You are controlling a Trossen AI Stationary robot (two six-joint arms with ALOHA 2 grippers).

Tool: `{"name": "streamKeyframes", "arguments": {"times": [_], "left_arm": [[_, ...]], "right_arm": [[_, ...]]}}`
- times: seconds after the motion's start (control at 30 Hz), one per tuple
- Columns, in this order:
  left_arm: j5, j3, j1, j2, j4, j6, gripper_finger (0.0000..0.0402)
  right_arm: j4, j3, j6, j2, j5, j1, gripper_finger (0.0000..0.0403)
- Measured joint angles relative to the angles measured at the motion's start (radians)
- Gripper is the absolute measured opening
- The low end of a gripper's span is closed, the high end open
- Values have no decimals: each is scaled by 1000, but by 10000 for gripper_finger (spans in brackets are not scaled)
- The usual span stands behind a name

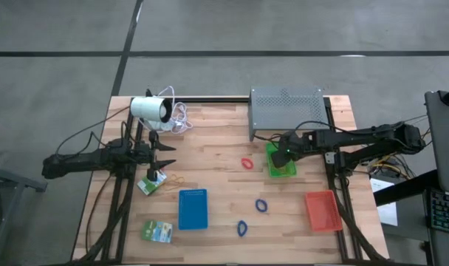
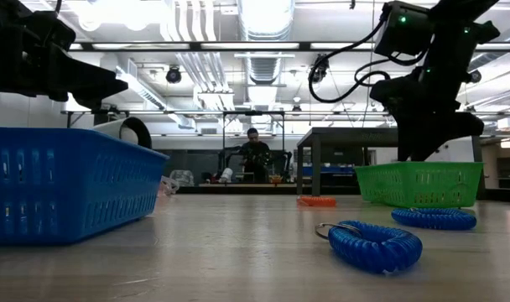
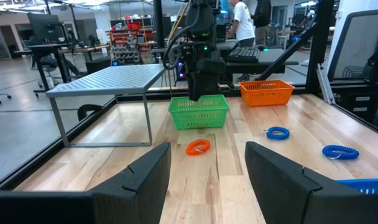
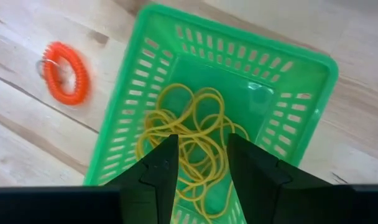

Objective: Pick & Place Office Desk Supplies
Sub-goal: Put the yellow rubber band into the green bin

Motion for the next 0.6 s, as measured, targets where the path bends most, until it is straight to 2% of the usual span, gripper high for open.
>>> {"name": "streamKeyframes", "arguments": {"times": [0.2,0.43,0.6], "left_arm": [[0,0,0,0,0,0,212],[0,0,0,0,0,0,212],[0,0,0,0,0,0,212]], "right_arm": [[-19,56,-27,-49,13,0,126],[9,97,-209,-222,233,40,138],[66,96,-301,-378,260,74,146]]}}
